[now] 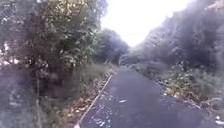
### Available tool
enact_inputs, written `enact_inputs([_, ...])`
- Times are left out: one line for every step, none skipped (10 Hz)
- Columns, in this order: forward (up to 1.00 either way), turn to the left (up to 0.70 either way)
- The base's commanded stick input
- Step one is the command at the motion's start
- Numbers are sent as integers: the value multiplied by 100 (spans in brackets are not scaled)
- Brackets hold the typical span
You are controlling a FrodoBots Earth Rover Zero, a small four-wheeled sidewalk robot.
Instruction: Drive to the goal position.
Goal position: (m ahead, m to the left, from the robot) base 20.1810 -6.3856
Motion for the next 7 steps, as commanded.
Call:
enact_inputs([0,-70])
enact_inputs([0,-70])
enact_inputs([0,-70])
enact_inputs([0,-70])
enact_inputs([0,-70])
enact_inputs([0,0])
enact_inputs([0,0])
